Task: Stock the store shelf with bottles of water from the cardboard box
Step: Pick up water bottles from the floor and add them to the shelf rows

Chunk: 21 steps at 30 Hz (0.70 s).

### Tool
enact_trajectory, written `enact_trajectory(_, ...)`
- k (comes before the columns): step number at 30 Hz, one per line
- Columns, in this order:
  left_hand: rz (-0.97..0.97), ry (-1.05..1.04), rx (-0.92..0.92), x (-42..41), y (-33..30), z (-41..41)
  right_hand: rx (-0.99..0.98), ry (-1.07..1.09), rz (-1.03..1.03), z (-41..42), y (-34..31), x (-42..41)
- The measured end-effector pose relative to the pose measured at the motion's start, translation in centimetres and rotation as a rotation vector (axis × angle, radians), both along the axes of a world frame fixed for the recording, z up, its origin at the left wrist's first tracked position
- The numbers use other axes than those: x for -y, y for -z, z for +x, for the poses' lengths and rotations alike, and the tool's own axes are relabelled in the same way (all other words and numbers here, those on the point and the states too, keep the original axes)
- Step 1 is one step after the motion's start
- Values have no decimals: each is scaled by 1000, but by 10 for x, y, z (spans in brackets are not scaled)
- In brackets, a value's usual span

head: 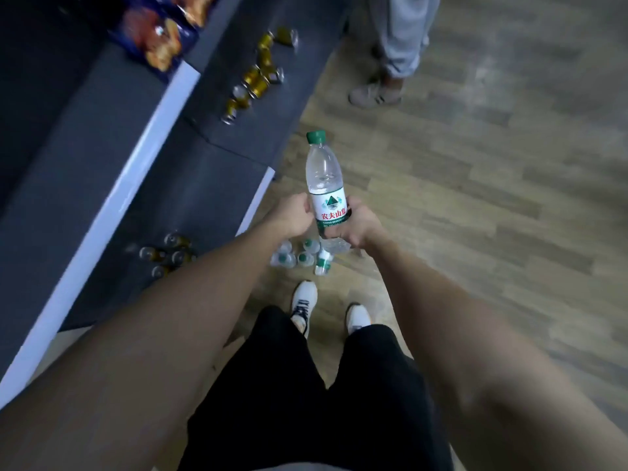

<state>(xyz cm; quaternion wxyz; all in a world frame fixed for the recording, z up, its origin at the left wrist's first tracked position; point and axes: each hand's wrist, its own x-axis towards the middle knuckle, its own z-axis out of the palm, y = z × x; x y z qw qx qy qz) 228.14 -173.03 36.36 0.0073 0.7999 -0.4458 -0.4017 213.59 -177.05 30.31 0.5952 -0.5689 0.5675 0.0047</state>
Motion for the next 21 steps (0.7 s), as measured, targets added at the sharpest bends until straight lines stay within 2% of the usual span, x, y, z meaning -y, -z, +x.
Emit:
enact_trajectory(4, -153, -106, 104, 4, -100, 32, 140, -88, -158, 33, -95, 25)
enact_trajectory(9, -301, -204, 238, -33, -200, 79, 306, -210, -329, 90, -192, 25)
enact_trajectory(14, -409, -356, 335, -85, -274, 135, 444, -362, -479, 150, -296, 0)
enact_trajectory(21, -555, -469, 388, -160, -339, 194, 560, -461, -605, 231, -378, -59)
